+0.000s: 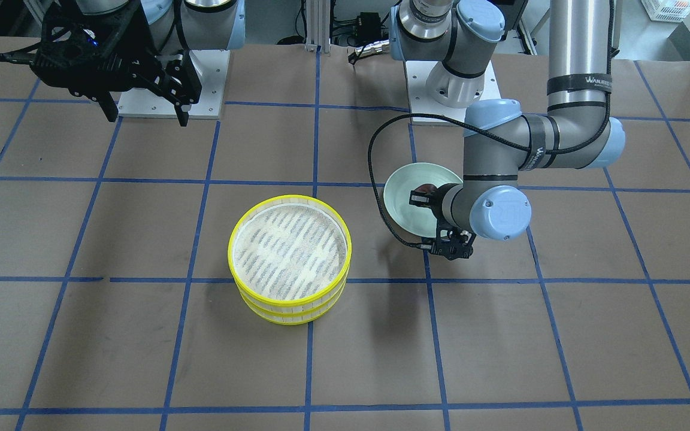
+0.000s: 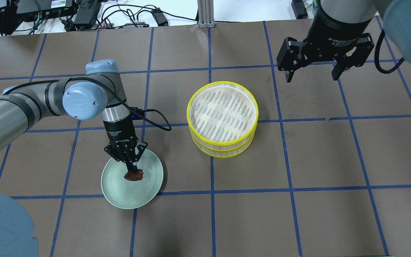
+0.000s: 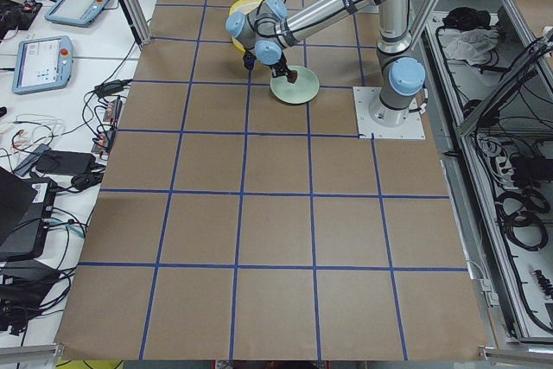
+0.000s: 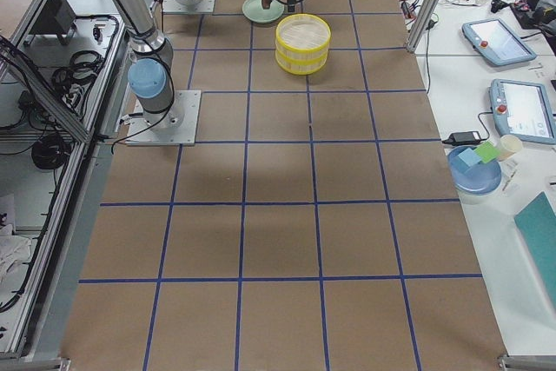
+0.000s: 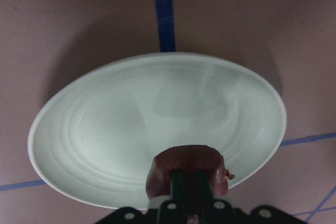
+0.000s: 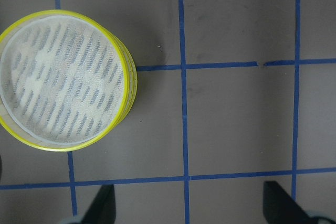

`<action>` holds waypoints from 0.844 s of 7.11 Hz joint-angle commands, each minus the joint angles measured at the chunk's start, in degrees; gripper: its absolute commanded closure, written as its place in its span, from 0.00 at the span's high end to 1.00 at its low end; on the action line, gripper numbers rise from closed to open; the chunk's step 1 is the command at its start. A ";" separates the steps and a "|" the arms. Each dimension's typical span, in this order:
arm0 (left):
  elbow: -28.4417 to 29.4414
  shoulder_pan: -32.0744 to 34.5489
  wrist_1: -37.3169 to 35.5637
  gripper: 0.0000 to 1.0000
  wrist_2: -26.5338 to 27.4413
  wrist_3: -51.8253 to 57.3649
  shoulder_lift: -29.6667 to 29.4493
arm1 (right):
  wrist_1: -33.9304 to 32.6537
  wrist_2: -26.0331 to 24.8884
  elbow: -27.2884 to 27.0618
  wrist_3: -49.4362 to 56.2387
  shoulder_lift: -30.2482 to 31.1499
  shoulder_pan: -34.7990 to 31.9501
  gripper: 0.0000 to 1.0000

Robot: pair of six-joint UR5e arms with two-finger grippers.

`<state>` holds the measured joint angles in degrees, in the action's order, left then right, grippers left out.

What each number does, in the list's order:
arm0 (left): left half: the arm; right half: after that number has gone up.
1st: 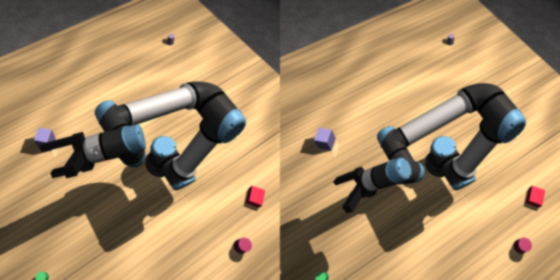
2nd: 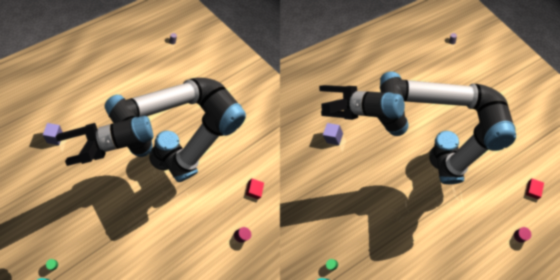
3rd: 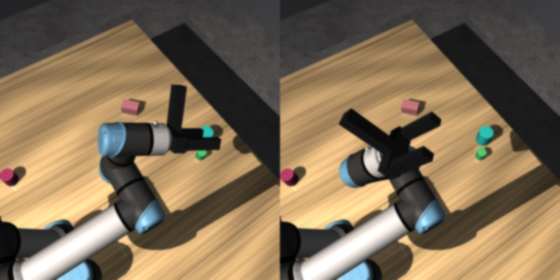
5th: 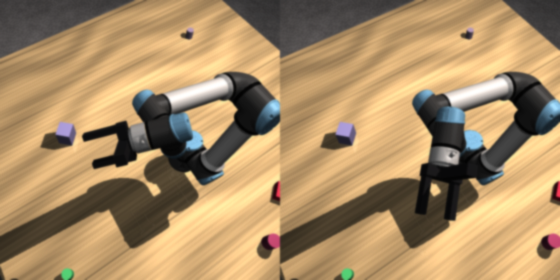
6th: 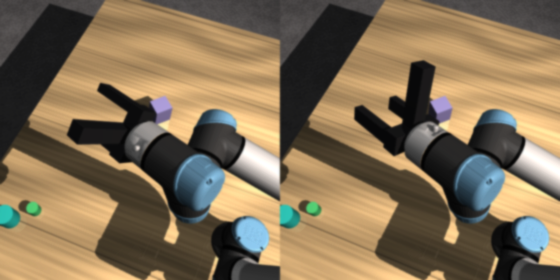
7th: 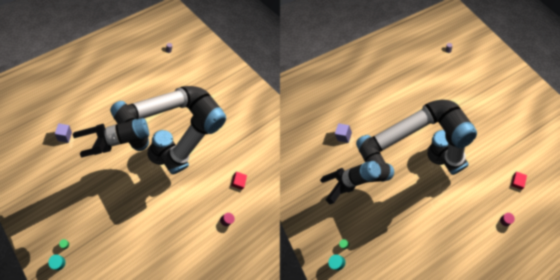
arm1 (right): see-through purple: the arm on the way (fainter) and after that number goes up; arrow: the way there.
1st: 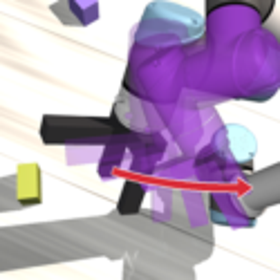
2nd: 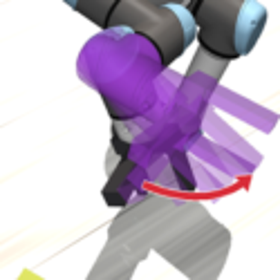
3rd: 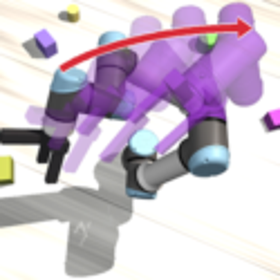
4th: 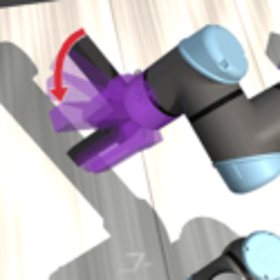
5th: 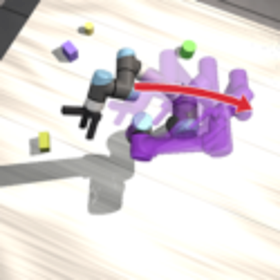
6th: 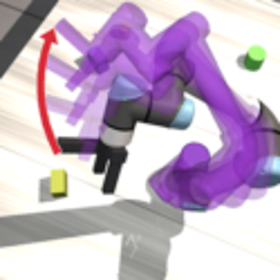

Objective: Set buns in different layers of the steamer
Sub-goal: 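Carry the brown bun with the left gripper over the steamer top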

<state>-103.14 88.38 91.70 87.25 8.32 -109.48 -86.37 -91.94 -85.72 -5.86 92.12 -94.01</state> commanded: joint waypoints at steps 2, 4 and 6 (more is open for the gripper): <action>8.97 0.22 2.84 0.00 -2.67 -0.06 4.34 | -4.85 0.70 0.56 0.14 -0.45 -0.03 0.99; 11.20 2.31 0.08 0.00 -8.46 -2.41 7.25 | -5.66 0.62 0.46 0.23 -0.36 0.15 1.00; 11.12 5.47 -11.76 0.00 -18.64 -9.69 6.65 | -5.83 0.44 0.46 0.32 -0.27 0.15 1.00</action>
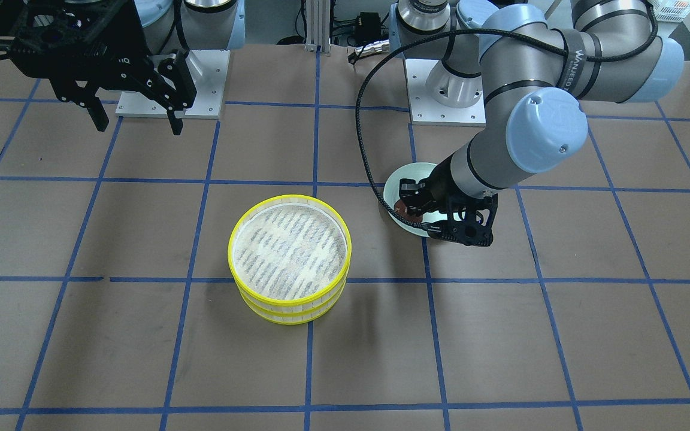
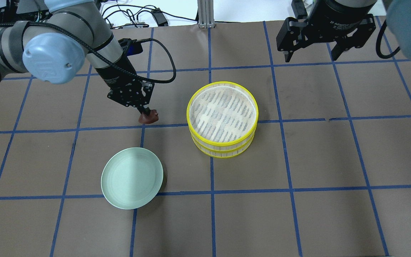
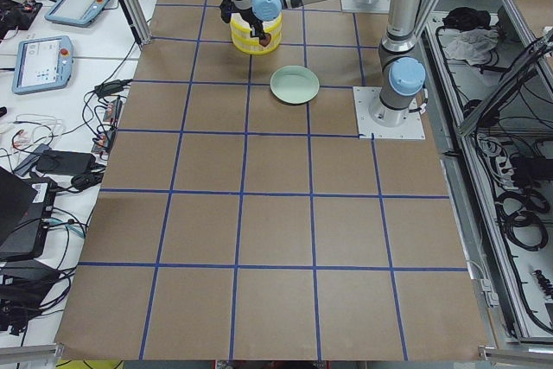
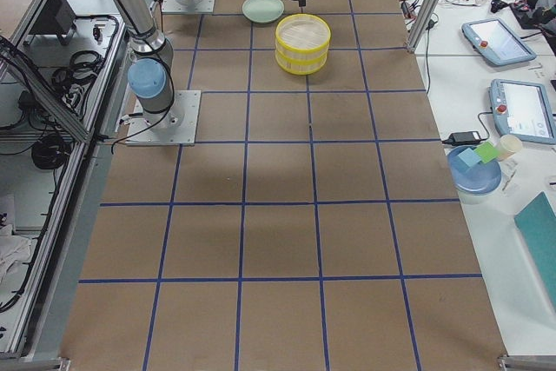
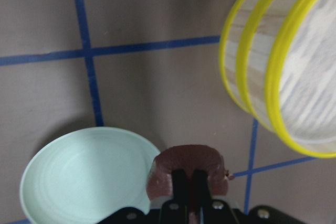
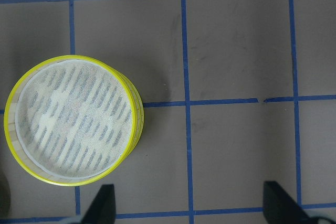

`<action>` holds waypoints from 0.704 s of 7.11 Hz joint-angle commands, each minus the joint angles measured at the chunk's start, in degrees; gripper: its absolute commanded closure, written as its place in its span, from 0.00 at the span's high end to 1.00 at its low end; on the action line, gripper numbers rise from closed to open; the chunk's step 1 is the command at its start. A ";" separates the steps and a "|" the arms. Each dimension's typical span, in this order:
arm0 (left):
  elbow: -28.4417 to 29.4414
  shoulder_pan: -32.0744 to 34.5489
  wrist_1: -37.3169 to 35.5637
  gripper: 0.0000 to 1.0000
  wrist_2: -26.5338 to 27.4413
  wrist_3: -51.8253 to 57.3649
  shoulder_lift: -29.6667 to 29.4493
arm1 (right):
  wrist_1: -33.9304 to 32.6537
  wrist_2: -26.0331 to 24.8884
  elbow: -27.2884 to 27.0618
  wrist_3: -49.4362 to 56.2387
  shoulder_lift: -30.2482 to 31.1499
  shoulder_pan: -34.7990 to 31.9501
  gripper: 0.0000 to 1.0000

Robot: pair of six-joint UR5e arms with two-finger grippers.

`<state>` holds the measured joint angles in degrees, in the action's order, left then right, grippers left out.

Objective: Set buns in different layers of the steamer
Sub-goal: 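Carry the brown bun with the left gripper over the steamer top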

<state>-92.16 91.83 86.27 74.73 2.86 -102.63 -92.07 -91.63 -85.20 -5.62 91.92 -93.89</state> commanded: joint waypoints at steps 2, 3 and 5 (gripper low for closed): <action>0.14 3.35 -14.88 0.00 -13.14 -7.16 -1.77 | -0.22 0.49 -0.31 -0.01 -0.16 0.03 1.00; 0.05 3.44 -15.51 0.00 -14.68 -7.34 -2.56 | -0.65 0.23 -0.75 -0.01 -0.25 0.37 1.00; -2.04 6.85 -18.24 0.00 -19.69 -11.45 -4.15 | -1.10 -0.91 -0.75 0.87 0.10 1.60 1.00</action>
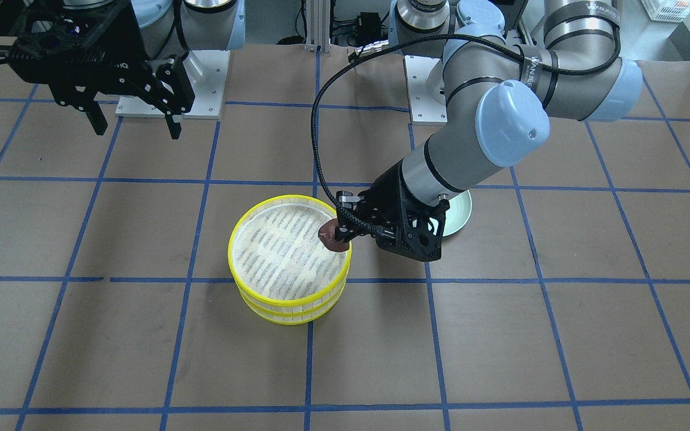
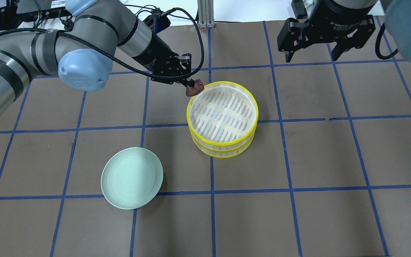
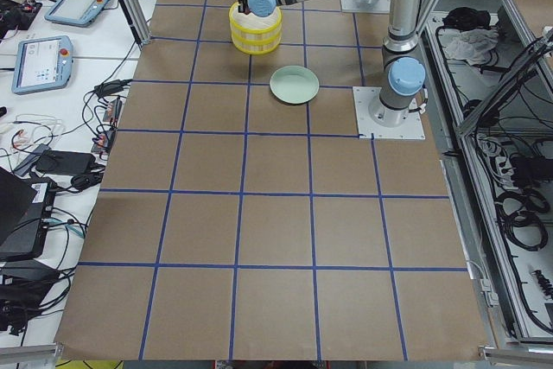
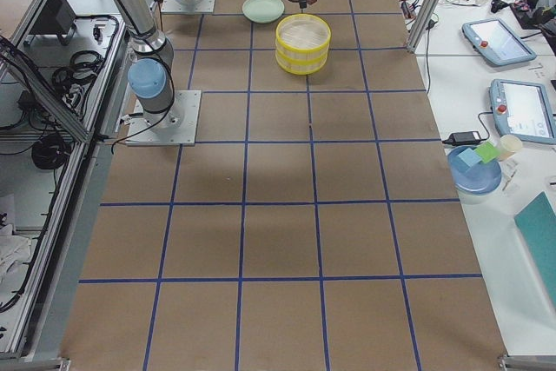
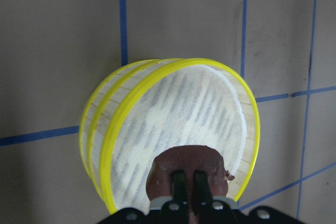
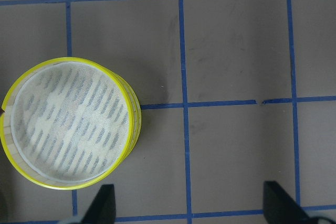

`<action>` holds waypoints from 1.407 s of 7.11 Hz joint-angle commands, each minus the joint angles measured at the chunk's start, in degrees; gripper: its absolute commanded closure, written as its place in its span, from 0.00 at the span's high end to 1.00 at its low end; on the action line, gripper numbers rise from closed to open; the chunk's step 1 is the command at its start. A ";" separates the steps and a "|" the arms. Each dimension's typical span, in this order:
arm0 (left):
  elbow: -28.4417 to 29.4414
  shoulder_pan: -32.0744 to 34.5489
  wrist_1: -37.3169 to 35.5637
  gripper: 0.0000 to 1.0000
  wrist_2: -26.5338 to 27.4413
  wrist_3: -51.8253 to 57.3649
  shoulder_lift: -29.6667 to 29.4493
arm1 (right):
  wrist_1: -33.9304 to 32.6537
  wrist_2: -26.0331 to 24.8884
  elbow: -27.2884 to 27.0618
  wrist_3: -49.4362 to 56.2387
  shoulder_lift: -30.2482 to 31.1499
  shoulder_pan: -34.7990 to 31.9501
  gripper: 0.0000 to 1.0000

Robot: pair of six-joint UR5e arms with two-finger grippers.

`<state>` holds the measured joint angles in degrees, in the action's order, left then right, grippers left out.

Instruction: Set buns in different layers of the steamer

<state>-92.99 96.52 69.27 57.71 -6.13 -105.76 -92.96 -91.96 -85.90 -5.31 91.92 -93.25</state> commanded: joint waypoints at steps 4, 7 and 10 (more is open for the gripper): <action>-0.97 2.97 -2.21 1.00 -1.91 -4.93 -0.95 | -0.11 0.02 -0.67 0.74 1.07 5.45 0.99; 1.49 1.40 0.67 1.00 13.96 -5.03 1.95 | -1.00 -0.68 -2.43 11.09 1.68 6.49 0.99; 1.85 -1.68 10.77 1.00 32.95 -2.76 8.09 | -2.04 0.38 -2.52 6.72 1.95 5.63 0.99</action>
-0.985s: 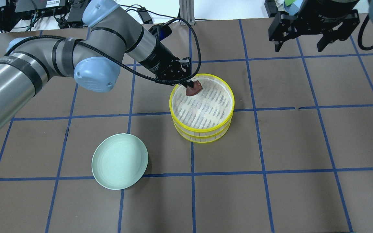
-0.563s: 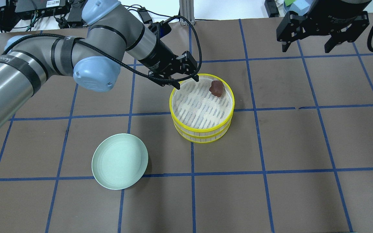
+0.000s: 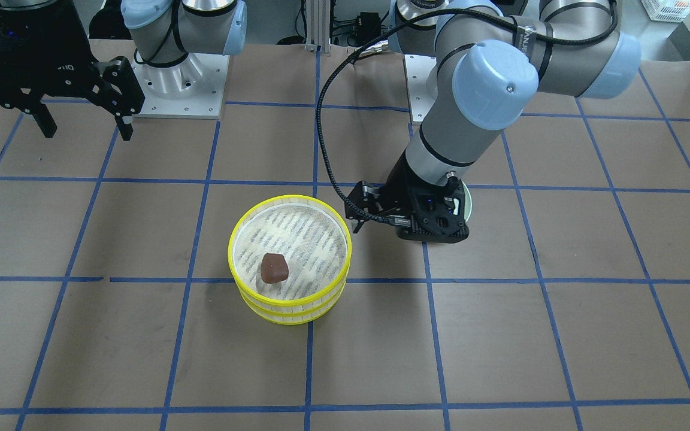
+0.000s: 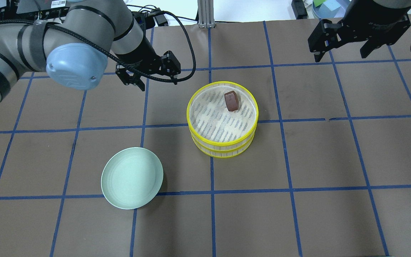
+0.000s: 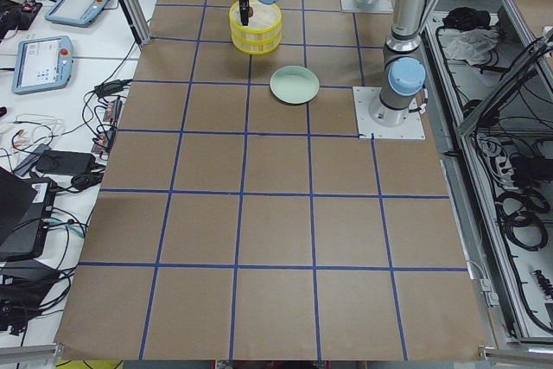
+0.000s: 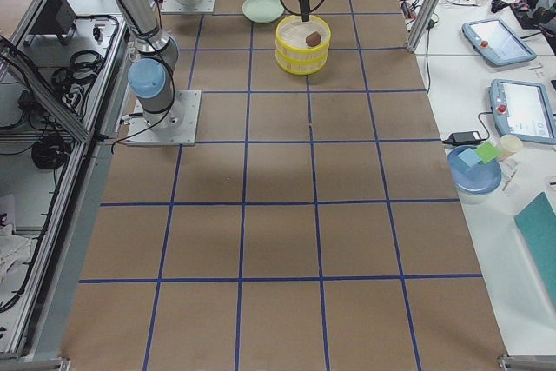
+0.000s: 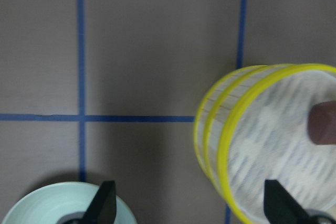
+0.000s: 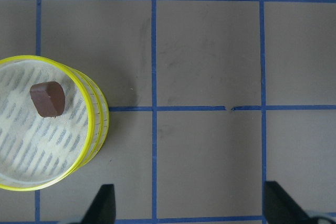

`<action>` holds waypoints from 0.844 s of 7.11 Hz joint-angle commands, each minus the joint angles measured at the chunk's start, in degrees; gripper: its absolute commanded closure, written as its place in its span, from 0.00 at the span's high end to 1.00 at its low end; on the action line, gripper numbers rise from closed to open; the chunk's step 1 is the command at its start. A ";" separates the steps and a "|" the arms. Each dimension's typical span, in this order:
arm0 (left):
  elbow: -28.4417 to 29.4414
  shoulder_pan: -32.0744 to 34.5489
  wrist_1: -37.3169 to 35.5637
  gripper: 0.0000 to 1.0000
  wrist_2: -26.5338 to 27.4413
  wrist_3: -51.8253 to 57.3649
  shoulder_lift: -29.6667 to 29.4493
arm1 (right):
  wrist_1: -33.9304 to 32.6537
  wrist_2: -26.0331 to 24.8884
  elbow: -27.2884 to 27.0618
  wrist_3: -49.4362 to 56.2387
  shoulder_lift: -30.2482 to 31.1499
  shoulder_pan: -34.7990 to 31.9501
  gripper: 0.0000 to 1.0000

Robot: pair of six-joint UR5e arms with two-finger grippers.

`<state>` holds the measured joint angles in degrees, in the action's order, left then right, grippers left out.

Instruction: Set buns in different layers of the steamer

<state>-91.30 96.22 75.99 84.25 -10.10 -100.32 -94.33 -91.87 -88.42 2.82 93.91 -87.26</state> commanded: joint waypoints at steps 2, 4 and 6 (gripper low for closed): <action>0.07 -4.62 12.31 1.00 11.26 1.23 6.25 | -2.16 0.29 0.18 -1.07 -0.57 -0.72 0.99; -0.02 -5.34 13.05 1.00 12.17 2.01 9.86 | -1.82 0.29 4.46 -1.06 -3.89 -0.72 1.00; -0.46 -4.38 13.31 1.00 8.93 2.55 13.55 | -1.90 0.64 5.11 -0.97 -4.79 -0.63 1.00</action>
<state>-91.48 91.37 89.09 94.44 -7.68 -88.88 -96.14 -91.40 -83.68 1.84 89.66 -87.96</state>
